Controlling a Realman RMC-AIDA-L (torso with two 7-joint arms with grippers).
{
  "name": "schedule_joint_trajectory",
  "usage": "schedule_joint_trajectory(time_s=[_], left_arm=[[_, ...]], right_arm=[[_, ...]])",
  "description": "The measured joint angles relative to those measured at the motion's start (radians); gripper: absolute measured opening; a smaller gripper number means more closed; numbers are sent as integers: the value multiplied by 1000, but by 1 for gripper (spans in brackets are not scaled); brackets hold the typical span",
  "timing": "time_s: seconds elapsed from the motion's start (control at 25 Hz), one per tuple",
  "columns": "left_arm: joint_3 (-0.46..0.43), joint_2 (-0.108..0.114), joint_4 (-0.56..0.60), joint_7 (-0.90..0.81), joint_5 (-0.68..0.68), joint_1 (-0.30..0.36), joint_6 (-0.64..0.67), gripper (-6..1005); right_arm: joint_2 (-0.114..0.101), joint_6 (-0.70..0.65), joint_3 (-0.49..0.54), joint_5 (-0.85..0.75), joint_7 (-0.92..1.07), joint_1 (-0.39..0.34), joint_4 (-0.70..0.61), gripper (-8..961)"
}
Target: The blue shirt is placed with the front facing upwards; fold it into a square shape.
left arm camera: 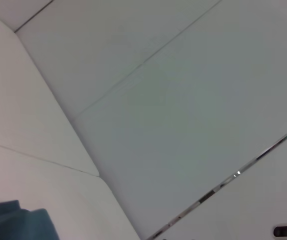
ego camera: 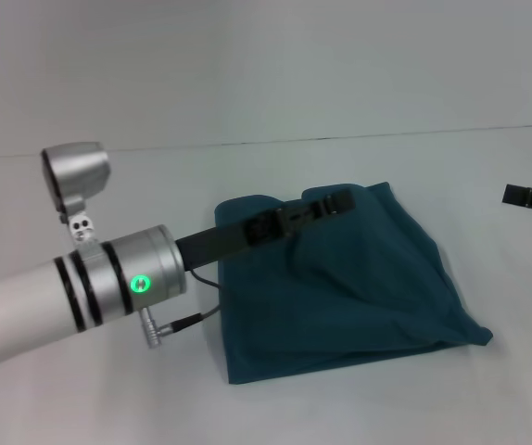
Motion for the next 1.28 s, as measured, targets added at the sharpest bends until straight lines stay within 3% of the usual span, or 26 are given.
schedule_joint_trajectory(time_s=[0.24,0.48,0.84,1.12,1.28], left_arm=[[0,6,165,-13,80,103,22,811],[-35,8,292,-17,210,176,32,921],[-182,16,370,-28,421,205,76,921],[-269,24,406,-30,521,214,146,920],[-306,28,414,-30,564,217,157,920]], right_arm=[[-10,2,-51,-76,107,36,2,931],[2,33,-67,-183,193,116,15,931],[29,167,-76,-204,199,217,117,930],[63,273,-84,-203,198,262,158,903],[68,332,-103,-200,202,272,193,888]])
